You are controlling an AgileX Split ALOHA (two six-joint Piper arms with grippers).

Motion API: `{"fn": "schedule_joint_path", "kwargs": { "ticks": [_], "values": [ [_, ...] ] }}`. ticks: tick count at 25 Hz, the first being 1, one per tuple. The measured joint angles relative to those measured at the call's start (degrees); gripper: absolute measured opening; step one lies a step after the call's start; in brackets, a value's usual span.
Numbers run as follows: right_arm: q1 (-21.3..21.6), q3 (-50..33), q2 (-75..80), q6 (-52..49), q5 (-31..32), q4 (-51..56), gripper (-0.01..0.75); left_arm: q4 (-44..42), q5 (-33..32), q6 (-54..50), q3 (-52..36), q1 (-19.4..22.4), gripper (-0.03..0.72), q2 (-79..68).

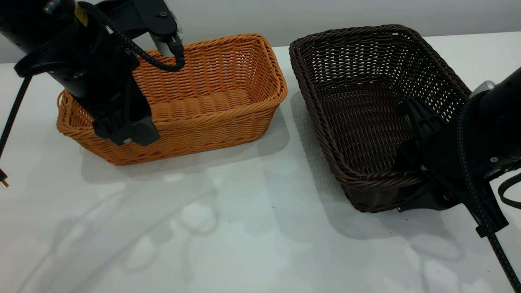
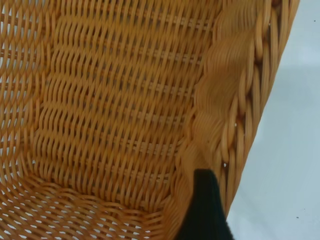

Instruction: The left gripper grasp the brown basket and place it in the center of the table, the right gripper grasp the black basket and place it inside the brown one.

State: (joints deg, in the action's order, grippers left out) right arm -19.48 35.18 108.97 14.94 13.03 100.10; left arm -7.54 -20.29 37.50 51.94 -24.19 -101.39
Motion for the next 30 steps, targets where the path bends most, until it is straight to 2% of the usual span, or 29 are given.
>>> {"fn": "schedule_joint_path", "kwargs": {
  "ticks": [15,20,27,30],
  "values": [
    [0.0,0.0,0.1,0.2,3.4,-0.5,0.250,-0.5,1.4,2.0,0.0,0.0,0.489,-0.5],
    [0.0,0.0,0.1,1.2,3.4,-0.2,0.249,-0.9,1.7,5.7,0.0,0.0,0.487,-3.2],
    [0.0,0.0,0.1,1.5,3.8,-0.1,0.249,-3.8,7.1,6.7,1.3,0.1,0.460,-7.9],
    [0.0,0.0,0.1,2.4,4.3,0.0,0.249,-4.4,7.5,6.7,3.4,0.1,0.448,-10.1]
  ]
}}
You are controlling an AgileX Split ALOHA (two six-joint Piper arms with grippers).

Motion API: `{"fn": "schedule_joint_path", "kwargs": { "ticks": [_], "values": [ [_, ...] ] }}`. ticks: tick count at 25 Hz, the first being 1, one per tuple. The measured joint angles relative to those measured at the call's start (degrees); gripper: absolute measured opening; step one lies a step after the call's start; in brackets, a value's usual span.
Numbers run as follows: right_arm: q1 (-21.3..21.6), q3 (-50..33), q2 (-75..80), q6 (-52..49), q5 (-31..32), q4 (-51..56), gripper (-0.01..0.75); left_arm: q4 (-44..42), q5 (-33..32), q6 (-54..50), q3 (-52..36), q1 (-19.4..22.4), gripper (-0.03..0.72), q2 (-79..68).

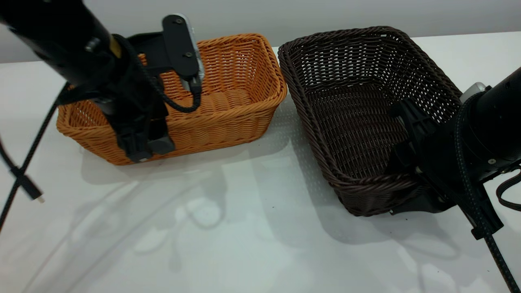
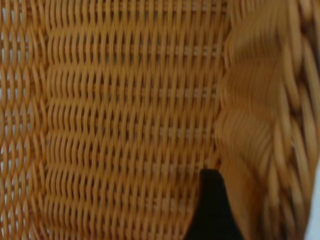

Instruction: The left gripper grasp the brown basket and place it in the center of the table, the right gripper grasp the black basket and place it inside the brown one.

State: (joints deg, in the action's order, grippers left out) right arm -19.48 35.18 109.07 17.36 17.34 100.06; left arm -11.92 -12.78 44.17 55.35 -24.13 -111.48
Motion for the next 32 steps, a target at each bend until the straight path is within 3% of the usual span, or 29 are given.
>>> {"fn": "schedule_joint_path", "kwargs": {
  "ticks": [7,16,23,27,32],
  "values": [
    [0.0,0.0,-0.1,0.6,1.2,-0.3,0.249,-0.9,2.8,0.6,3.7,0.0,0.391,-4.2],
    [2.4,0.0,-0.2,0.6,-0.9,-0.3,0.248,-2.6,4.3,2.8,3.7,0.0,0.094,-7.0],
    [9.8,0.0,-0.9,2.9,4.3,-0.3,0.248,-2.0,2.1,2.6,3.7,0.0,0.095,-6.9],
    [13.9,0.0,-3.4,5.0,3.4,0.2,0.247,-1.1,-1.1,2.1,3.8,-0.1,0.095,-6.9],
    [17.3,0.1,-6.5,7.7,4.3,-0.6,0.247,4.0,-5.5,3.9,3.8,-3.3,0.095,-6.8]
  ]
}}
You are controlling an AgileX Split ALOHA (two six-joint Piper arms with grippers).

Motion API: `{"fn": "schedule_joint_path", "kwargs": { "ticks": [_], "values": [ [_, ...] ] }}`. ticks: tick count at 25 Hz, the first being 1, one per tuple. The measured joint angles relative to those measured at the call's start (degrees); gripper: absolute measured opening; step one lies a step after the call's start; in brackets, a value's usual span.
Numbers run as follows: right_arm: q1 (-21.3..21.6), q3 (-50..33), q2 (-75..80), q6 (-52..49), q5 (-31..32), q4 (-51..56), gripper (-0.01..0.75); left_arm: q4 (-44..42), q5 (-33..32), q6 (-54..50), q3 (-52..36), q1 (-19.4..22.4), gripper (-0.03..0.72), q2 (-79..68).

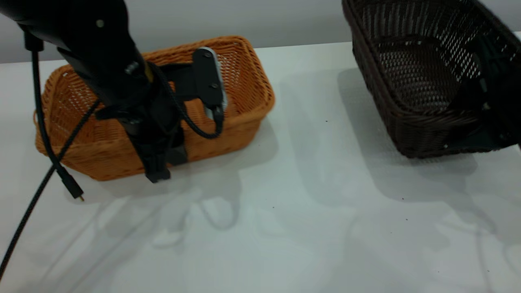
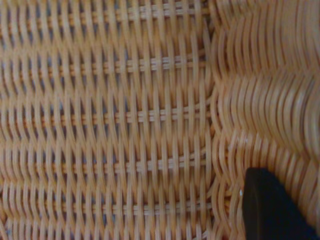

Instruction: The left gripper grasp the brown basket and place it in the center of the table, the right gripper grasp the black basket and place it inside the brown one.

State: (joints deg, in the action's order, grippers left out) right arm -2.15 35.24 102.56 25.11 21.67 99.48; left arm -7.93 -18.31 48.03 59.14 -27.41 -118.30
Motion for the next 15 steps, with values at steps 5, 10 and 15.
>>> {"fn": "schedule_joint_path", "kwargs": {
  "ticks": [5,10,15],
  "values": [
    [0.9,0.0,-1.6,-0.3,0.0,-3.1,0.247,6.3,-0.7,6.7,-0.1,-5.3,0.095,0.0],
    [3.2,0.1,-2.8,-0.3,0.5,-5.5,0.247,12.8,-1.1,11.3,-0.1,-10.4,0.095,-0.1],
    [5.8,0.1,-4.0,-0.3,3.0,-8.4,0.247,17.1,-1.6,11.3,0.0,-15.2,0.095,-0.1]
  ]
}}
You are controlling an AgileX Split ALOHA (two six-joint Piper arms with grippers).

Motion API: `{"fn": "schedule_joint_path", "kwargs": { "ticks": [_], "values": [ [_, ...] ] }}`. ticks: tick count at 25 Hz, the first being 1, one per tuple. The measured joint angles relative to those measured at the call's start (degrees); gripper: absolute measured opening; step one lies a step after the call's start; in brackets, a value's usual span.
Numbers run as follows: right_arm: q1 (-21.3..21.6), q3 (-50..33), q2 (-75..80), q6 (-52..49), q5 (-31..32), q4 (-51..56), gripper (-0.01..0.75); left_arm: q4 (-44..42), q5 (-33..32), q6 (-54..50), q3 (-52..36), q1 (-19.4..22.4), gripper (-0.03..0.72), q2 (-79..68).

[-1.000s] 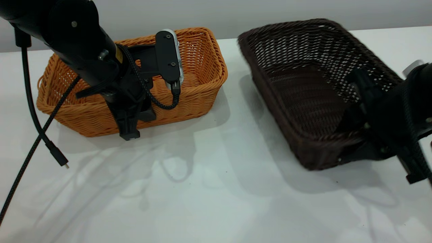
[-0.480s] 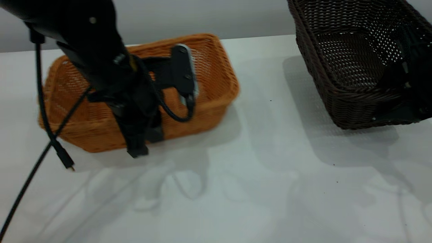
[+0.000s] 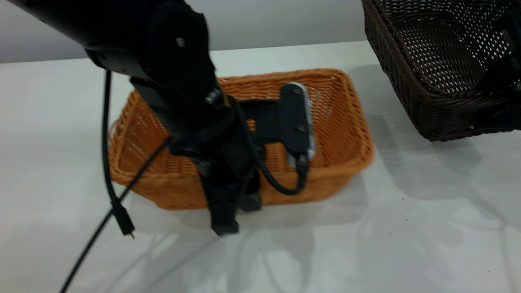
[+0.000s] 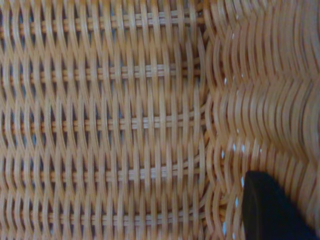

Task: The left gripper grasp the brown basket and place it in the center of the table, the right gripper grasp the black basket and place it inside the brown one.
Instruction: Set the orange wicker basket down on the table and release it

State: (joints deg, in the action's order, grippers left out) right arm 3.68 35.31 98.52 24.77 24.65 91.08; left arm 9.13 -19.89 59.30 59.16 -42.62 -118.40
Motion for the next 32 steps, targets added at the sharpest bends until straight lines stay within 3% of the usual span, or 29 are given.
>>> {"fn": "schedule_joint_path", "kwargs": {
  "ticks": [6,25,28,32],
  "values": [
    [2.3,0.0,-1.2,0.0,0.4,-2.3,0.247,1.4,-0.5,0.0,0.0,-4.1,0.095,-0.1],
    [2.8,0.0,-1.2,0.2,1.5,-3.2,0.247,3.0,0.3,-0.1,0.1,-4.1,0.099,-0.1],
    [2.8,0.0,-1.2,0.4,1.5,-3.2,0.247,3.2,-0.1,-0.9,0.1,-4.1,0.169,-0.1],
    [2.8,0.0,-1.2,0.5,1.5,-3.4,0.247,3.4,-1.2,-1.4,0.1,-4.1,0.382,-0.1]
  ]
}}
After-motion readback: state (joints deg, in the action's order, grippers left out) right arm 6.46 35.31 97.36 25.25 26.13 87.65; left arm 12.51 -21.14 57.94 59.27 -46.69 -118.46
